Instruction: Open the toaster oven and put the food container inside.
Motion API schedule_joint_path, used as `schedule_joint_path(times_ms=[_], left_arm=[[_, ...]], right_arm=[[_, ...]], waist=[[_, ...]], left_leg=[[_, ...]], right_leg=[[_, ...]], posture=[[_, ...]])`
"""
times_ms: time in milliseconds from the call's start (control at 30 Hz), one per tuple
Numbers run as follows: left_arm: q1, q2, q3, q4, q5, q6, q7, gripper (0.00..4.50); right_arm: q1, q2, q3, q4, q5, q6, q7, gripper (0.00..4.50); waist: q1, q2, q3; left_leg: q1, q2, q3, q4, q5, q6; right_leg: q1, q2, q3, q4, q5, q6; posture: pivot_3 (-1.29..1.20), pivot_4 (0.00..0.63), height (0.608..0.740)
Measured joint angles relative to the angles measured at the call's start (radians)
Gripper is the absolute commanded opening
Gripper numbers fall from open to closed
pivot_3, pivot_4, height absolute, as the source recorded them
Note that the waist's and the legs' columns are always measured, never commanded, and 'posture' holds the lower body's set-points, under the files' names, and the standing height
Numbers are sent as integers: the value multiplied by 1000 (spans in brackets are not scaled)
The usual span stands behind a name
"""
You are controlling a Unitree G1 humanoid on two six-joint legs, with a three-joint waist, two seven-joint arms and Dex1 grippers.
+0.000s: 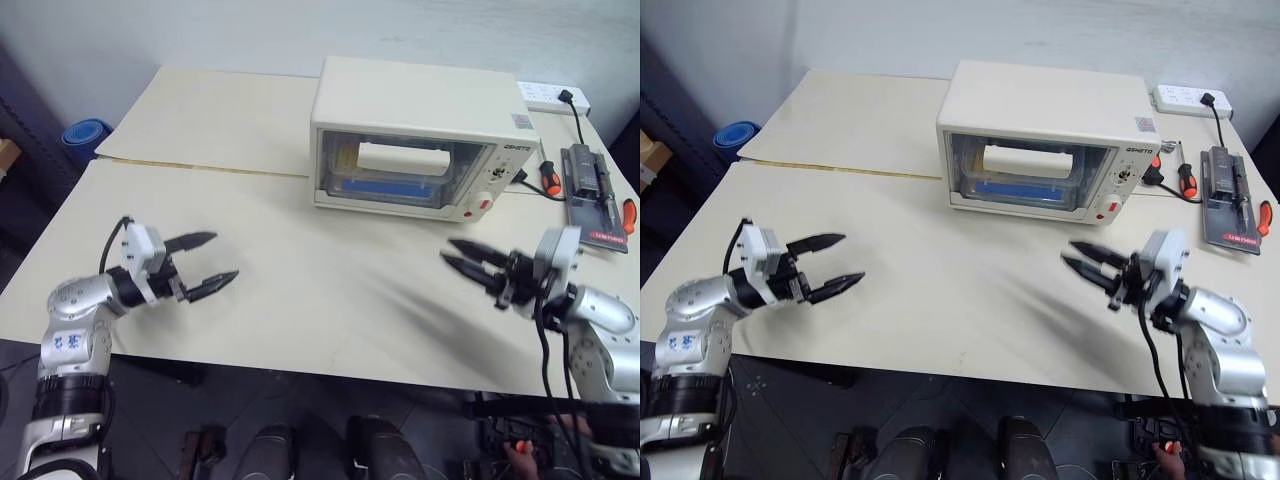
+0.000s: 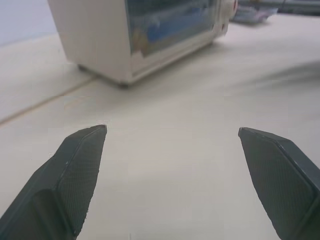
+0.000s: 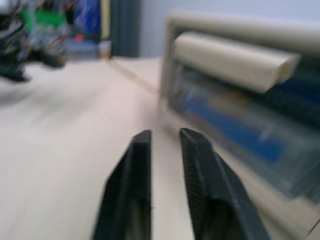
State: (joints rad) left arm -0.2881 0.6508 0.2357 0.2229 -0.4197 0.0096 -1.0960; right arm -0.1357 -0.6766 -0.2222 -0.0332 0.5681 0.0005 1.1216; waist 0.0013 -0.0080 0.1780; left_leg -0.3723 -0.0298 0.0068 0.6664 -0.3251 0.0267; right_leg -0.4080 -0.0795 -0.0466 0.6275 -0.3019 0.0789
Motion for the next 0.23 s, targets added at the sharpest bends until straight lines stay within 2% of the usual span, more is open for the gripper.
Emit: schedule_joint_path(times_ms=[100, 233], left_arm=[[64, 0, 2, -50, 0, -1, 18, 4500], [109, 0, 25, -90, -1, -6, 68, 4500]], right_arm=[[79, -21, 15, 23, -48, -80, 87, 2916], [85, -21, 15, 120, -80, -171, 132, 4234]], waist=[[-1, 0, 0], [-6, 0, 0]], left_leg=[[2, 0, 0, 0, 0, 1], [4, 0, 0, -1, 0, 0]], right_leg=[[1, -1, 1, -2, 0, 0], [1, 0, 1, -1, 0, 0]], posture=[[0, 150, 740], [0, 150, 740]])
